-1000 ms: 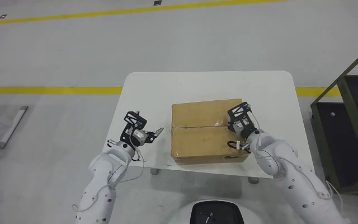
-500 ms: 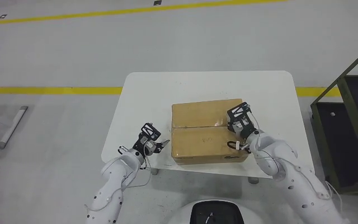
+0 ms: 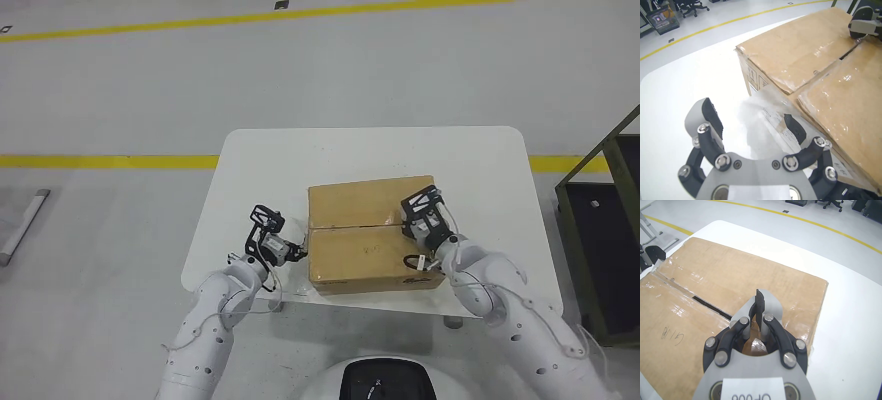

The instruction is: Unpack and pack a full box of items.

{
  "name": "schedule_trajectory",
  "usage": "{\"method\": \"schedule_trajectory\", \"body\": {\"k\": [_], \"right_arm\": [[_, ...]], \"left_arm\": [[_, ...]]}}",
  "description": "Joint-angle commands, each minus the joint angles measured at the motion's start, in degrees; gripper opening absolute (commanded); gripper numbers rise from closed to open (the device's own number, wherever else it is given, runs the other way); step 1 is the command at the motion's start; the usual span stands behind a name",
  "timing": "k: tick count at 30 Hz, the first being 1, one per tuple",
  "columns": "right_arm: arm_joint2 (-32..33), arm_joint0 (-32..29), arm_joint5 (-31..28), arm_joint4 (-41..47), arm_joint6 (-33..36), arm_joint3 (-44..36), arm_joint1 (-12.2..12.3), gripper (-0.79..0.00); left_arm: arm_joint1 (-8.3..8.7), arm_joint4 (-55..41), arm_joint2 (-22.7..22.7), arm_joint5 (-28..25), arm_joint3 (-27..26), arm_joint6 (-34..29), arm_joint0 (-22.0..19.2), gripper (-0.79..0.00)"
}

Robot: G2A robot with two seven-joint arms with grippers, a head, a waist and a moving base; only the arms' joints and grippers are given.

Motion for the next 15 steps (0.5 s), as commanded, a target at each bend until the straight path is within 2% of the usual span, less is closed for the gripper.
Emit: {"method": "schedule_trajectory", "body": {"k": [1,7,15], "right_arm": [[0.12,-0.04,0.0,-0.01,0.05,-0.03,-0.01,-0.785],[0.22,-0.14,-0.16,-0.07,0.17,-0.21,-0.04,-0.785],[0.29,-0.04,-0.01,0.15,0.3,-0.66,-0.15,-0.785]], "left_arm": [[-0.15,-2.01,-0.44,1.4,0.92,0.03,-0.07,0.0],[-0.51,-8.73,-1.67,2.88,1.6,-0.05,-0.2,0.0],[-0.69,-13.85,-1.46,-1.76,0.77,-0.58,-0.64,0.0]]}}
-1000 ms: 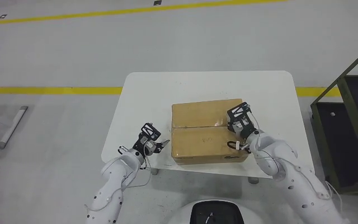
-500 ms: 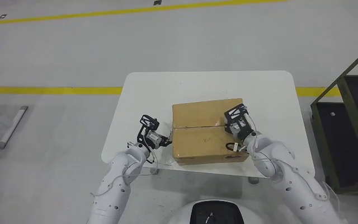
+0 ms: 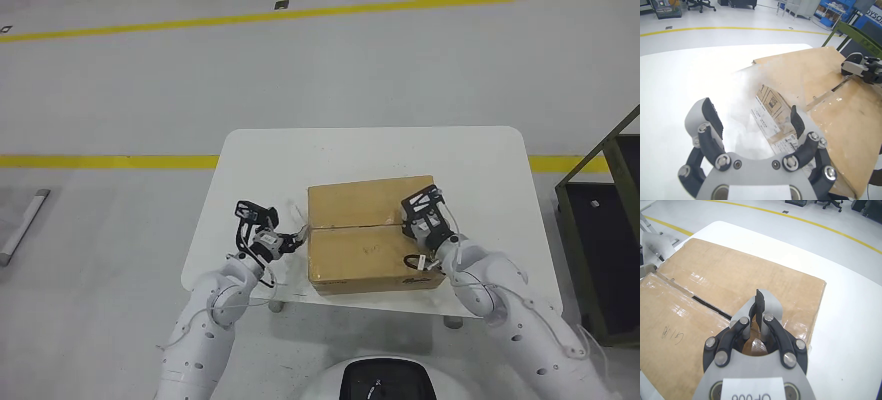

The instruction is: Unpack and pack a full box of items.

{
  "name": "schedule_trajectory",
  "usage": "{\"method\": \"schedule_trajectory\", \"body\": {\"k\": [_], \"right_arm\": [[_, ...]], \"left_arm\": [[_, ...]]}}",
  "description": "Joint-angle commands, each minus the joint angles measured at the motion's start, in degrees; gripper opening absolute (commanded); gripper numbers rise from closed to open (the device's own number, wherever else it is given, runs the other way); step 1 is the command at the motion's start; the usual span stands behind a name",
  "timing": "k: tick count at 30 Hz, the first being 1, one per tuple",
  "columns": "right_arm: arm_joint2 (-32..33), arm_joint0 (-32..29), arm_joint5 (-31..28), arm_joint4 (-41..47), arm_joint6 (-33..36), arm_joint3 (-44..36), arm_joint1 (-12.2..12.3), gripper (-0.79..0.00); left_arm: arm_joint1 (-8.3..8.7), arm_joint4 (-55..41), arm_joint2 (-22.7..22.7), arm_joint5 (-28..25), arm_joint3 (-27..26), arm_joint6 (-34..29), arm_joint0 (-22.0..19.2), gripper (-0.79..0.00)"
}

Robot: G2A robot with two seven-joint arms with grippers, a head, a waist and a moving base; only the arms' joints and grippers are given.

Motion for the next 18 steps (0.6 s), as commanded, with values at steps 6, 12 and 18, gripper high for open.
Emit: {"method": "schedule_trajectory", "body": {"k": [6,12,18], "right_arm": [[2.24,-0.04,2.04,7.12,1.29,-2.59,-0.27,-0.785],[4.54,0.16,2.28,10.74,3.52,-4.51,-0.15,-0.785],[5.39,-0.61,2.35,10.53,3.73,-5.57,0.01,-0.785]], "left_arm": [[-0.27,0.04,1.3,-1.06,-0.34,-0.35,-1.54,0.0],[-0.54,-0.82,2.57,-2.28,0.36,-1.98,-3.04,0.0],[-0.69,-3.07,4.32,-7.66,0.66,-5.18,-4.43,0.0]]}}
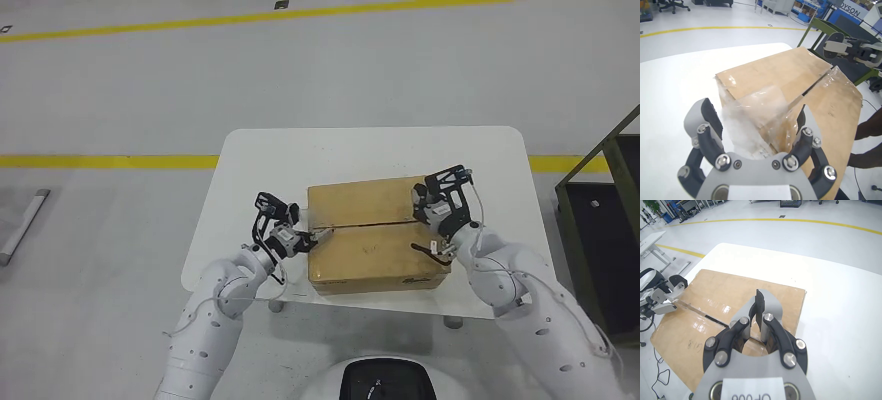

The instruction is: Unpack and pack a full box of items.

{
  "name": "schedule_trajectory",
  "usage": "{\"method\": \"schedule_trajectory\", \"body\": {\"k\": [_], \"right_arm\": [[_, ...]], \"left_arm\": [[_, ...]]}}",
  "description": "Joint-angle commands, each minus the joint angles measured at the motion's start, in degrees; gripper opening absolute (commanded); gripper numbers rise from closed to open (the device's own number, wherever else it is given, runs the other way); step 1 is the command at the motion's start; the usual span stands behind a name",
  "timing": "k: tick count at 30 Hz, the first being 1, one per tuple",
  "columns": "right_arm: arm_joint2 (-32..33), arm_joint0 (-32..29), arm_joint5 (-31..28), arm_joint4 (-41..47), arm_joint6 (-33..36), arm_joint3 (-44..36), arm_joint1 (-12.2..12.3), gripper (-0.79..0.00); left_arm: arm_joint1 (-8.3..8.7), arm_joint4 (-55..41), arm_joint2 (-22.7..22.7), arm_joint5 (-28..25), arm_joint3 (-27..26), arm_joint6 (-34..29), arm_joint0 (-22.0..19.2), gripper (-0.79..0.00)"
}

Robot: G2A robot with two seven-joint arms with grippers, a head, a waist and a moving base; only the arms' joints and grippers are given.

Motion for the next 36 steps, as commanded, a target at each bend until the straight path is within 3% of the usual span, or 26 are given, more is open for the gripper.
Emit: {"method": "schedule_trajectory", "body": {"k": [1,14,28,31,36], "right_arm": [[0.19,-0.22,0.08,-0.05,0.05,-0.4,0.04,-0.785],[0.31,-0.49,0.43,-0.9,-0.24,-1.48,0.11,-0.785],[-0.82,-0.06,0.59,-1.93,0.77,1.83,0.04,-0.785],[-0.52,-0.17,0.8,-2.04,0.77,1.64,0.08,-0.785],[0.0,-0.36,0.82,-1.96,0.84,1.14,0.15,-0.785]], "left_arm": [[0.03,0.53,0.39,-1.28,-0.4,-0.53,-0.34,0.0],[0.57,0.07,-0.88,-2.06,-5.28,-3.72,-0.31,0.0],[1.46,-7.22,-2.5,-1.58,-13.17,-13.2,2.64,0.0],[1.79,-1.21,-1.53,-0.1,-15.8,-18.89,1.69,0.0],[2.08,1.24,-2.45,4.68,-18.97,-21.33,2.45,0.0]]}}
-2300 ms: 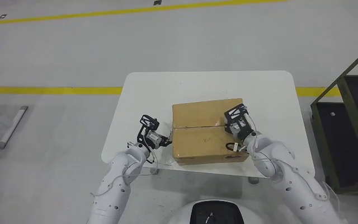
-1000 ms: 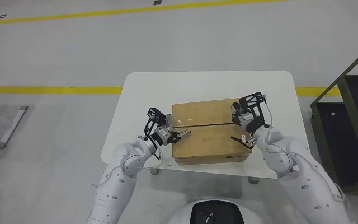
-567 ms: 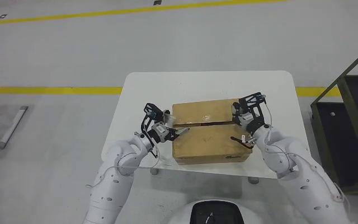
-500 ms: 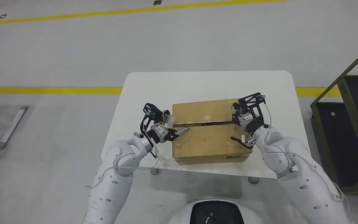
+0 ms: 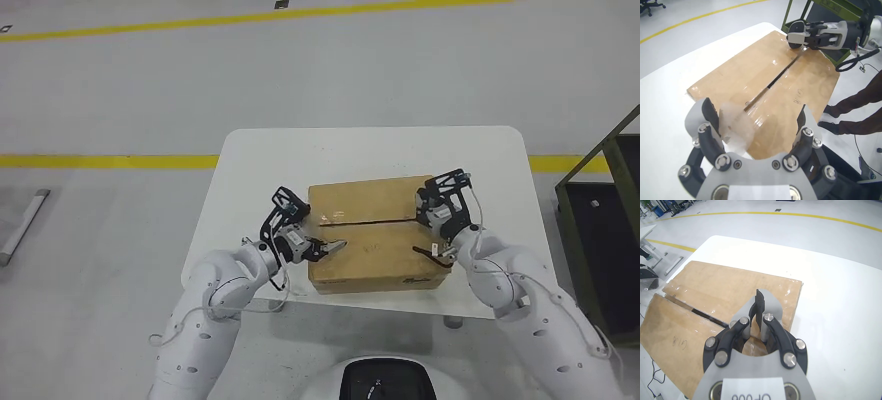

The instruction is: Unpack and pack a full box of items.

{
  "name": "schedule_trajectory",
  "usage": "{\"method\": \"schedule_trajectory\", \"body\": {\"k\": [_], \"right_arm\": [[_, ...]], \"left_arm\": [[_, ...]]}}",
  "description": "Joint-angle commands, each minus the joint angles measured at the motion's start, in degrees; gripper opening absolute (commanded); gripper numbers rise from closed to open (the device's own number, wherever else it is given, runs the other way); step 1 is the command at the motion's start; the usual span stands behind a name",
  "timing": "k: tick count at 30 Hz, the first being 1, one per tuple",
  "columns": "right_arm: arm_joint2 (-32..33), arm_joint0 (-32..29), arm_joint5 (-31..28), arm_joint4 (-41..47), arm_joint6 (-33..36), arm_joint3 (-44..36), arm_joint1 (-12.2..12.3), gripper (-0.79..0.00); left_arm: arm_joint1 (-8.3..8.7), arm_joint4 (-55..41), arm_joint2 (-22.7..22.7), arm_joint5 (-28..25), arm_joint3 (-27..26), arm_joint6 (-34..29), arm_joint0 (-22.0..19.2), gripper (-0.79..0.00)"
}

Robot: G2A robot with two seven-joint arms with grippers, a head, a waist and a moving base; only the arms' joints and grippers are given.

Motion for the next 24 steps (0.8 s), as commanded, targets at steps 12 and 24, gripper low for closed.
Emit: {"method": "schedule_trajectory", "body": {"k": [12,24], "right_arm": [[-0.24,-0.43,-0.39,-0.06,-0.16,-0.27,0.01,-0.785],[-0.27,-0.68,-0.36,-0.33,-0.12,-0.74,0.04,-0.785]], "left_arm": [[1.65,0.94,-7.01,5.38,-5.84,-9.5,5.26,0.0],[2.01,4.56,-6.92,8.37,-3.26,-7.44,6.66,0.0]]}}
